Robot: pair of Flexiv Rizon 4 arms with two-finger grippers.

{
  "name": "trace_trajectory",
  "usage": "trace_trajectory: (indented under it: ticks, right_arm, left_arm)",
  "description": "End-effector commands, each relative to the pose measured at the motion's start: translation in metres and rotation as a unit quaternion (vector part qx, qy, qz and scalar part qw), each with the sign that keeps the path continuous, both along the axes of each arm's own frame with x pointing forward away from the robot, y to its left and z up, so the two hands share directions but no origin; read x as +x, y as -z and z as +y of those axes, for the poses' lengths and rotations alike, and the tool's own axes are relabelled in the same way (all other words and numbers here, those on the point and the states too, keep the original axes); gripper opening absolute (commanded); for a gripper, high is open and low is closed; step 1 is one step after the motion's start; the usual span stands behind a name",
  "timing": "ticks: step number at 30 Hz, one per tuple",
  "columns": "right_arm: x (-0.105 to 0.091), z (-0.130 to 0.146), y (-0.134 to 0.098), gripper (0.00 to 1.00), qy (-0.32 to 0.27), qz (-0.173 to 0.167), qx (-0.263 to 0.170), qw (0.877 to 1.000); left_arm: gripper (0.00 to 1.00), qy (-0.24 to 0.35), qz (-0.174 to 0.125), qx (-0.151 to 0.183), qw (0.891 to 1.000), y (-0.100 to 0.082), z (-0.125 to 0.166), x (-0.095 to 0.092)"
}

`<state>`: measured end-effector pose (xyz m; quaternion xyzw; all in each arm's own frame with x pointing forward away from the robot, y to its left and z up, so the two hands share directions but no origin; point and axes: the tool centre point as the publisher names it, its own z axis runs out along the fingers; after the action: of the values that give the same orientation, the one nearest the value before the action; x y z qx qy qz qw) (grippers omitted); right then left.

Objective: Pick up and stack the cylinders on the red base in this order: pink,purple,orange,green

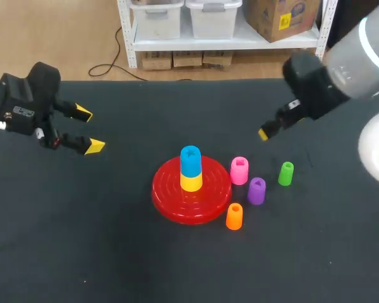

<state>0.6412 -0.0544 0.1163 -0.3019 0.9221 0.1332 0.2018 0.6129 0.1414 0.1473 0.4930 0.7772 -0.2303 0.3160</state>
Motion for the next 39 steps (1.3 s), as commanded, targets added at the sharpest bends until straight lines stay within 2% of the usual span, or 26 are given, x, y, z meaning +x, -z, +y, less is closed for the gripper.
trace_trajectory:
  ticks: [1, 5, 12, 26, 39]
  right_arm:
    - [-0.007, 0.017, 0.006, 1.0, 0.018, -0.027, -0.062, 0.998]
    - [-0.012, 0.026, 0.016, 1.0, 0.009, -0.025, -0.078, 0.997]
    - [-0.012, 0.037, 0.039, 1.0, 0.011, 0.005, -0.104, 0.994]
    - [-0.02, 0.045, 0.075, 1.0, 0.02, 0.041, -0.117, 0.992]
    - [-0.016, 0.055, 0.084, 1.0, 0.027, 0.067, -0.13, 0.989]
  left_arm:
    - [1.0, 0.0, 0.002, 0.002, 1.0, 0.0, 0.0, 0.001]
    - [1.0, 0.0, 0.002, 0.002, 1.0, 0.0, 0.0, 0.001]
    - [1.0, 0.0, 0.002, 0.002, 1.0, 0.0, 0.0, 0.001]
    - [1.0, 0.0, 0.002, 0.002, 1.0, 0.0, 0.0, 0.001]
    - [1.0, 0.0, 0.002, 0.002, 1.0, 0.0, 0.0, 0.001]
